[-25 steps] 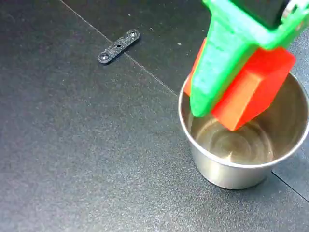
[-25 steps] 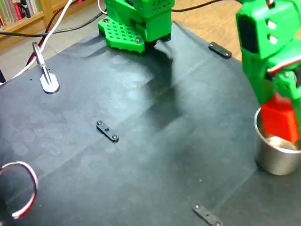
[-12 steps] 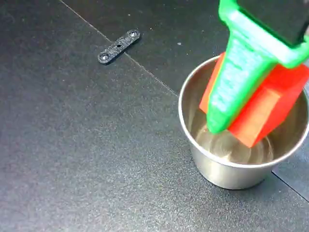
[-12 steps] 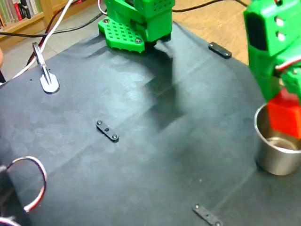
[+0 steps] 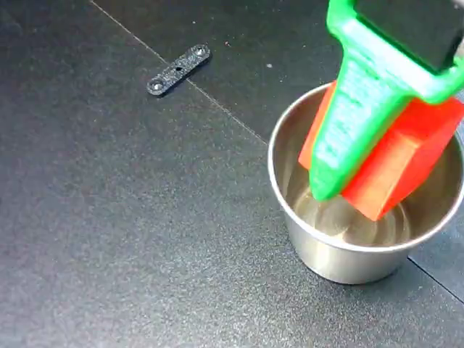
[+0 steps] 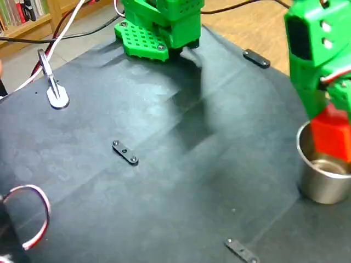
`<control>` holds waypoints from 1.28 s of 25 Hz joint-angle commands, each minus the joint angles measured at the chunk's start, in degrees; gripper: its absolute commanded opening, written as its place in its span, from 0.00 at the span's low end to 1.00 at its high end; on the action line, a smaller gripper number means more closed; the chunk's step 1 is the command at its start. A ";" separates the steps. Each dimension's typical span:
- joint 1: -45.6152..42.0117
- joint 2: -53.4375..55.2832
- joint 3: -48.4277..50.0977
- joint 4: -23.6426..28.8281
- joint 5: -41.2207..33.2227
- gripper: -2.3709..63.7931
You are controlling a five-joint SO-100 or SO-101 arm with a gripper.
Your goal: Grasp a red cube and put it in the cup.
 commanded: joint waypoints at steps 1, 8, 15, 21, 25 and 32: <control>-0.18 0.53 -0.35 0.26 0.35 0.04; 0.09 0.62 -0.53 0.26 0.35 0.27; 0.35 0.70 -0.70 0.26 0.35 0.39; -0.09 0.70 -0.79 0.26 0.35 0.50; 0.00 0.70 -0.79 0.26 0.09 0.52; 0.53 1.76 -0.79 0.26 0.26 0.50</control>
